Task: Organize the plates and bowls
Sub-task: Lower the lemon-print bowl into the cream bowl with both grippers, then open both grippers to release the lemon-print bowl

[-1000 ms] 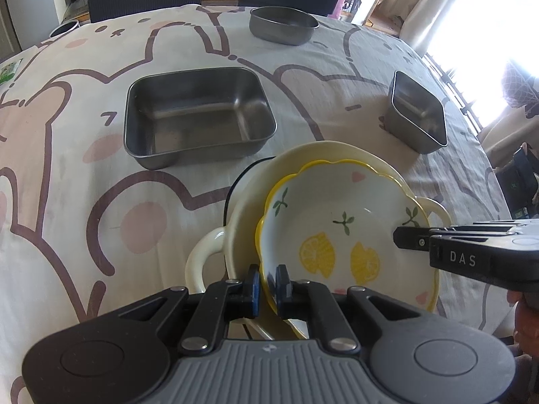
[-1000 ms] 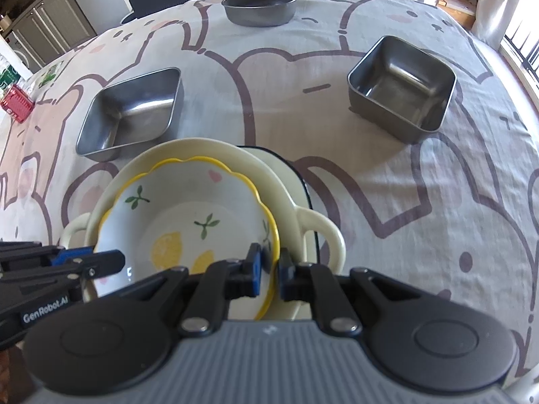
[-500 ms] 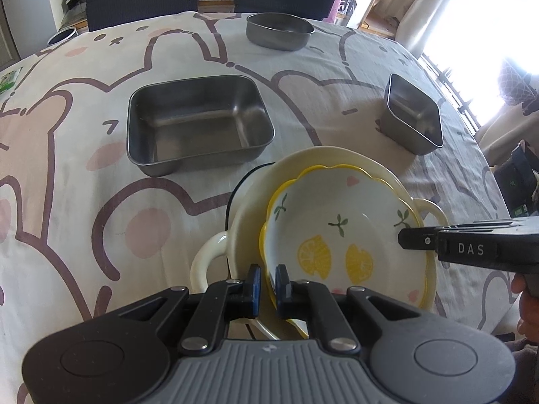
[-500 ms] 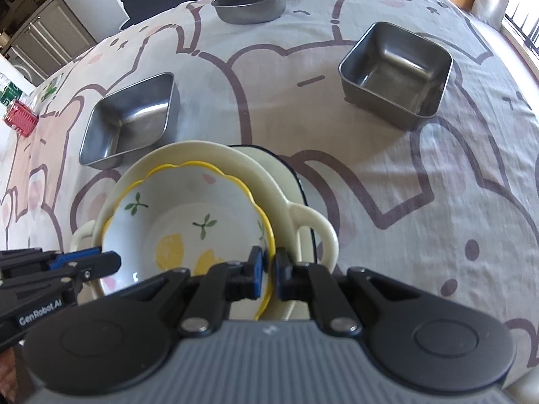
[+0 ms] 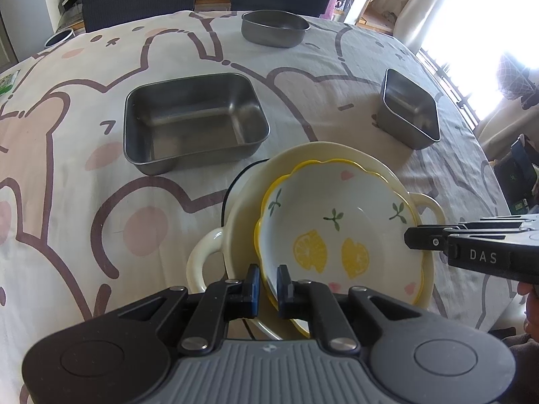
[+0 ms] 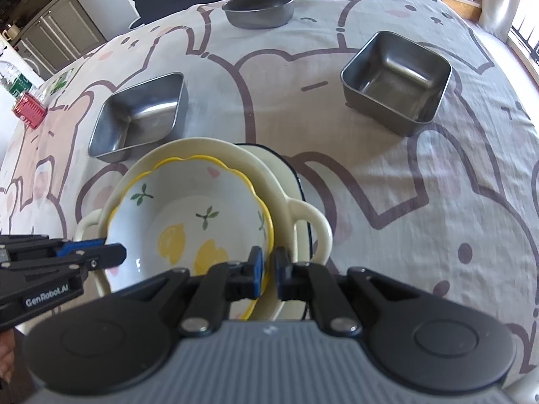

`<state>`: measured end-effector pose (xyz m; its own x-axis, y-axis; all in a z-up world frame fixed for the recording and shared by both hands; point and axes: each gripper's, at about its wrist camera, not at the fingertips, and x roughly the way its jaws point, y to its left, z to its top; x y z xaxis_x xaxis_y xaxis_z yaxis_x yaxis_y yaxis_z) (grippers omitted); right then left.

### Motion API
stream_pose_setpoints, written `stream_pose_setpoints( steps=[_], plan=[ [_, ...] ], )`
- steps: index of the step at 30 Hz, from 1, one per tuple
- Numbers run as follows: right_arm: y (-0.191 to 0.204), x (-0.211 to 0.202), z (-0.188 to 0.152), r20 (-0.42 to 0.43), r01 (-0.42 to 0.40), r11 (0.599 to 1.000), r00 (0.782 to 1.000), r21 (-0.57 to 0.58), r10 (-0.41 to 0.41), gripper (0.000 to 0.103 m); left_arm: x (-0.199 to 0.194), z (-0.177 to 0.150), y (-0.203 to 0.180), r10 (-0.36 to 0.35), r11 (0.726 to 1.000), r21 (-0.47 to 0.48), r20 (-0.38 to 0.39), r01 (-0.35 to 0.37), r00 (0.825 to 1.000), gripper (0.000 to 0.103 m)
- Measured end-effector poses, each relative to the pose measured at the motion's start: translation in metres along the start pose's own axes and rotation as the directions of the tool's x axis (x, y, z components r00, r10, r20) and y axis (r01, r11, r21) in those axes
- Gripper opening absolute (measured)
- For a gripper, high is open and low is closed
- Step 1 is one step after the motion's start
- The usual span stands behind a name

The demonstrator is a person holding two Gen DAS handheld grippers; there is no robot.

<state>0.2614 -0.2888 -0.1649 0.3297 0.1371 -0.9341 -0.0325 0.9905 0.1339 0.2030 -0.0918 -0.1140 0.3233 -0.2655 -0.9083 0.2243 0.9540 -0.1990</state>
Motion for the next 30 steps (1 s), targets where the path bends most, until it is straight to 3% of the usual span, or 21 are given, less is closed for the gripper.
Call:
stream_pose_setpoints(
  steps=[9,16,30],
  plan=[
    [-0.002,-0.01,-0.003,0.023,-0.015,1.0,1.0,-0.008,0.015,0.015,-0.006,-0.002,-0.004,-0.022,1.0,0.001,0.011,0.022,1.0,0.037],
    [-0.007,-0.02,-0.007,0.051,-0.041,0.999,0.998,-0.005,0.041,0.037,-0.015,-0.004,-0.007,-0.05,0.999,0.005,0.029,0.05,0.998,0.051],
    [-0.008,-0.054,-0.019,0.169,-0.06,0.997,0.983,-0.048,0.068,0.064,-0.05,-0.007,-0.009,-0.062,0.998,0.036,0.146,0.058,0.987,0.087]
  ],
)
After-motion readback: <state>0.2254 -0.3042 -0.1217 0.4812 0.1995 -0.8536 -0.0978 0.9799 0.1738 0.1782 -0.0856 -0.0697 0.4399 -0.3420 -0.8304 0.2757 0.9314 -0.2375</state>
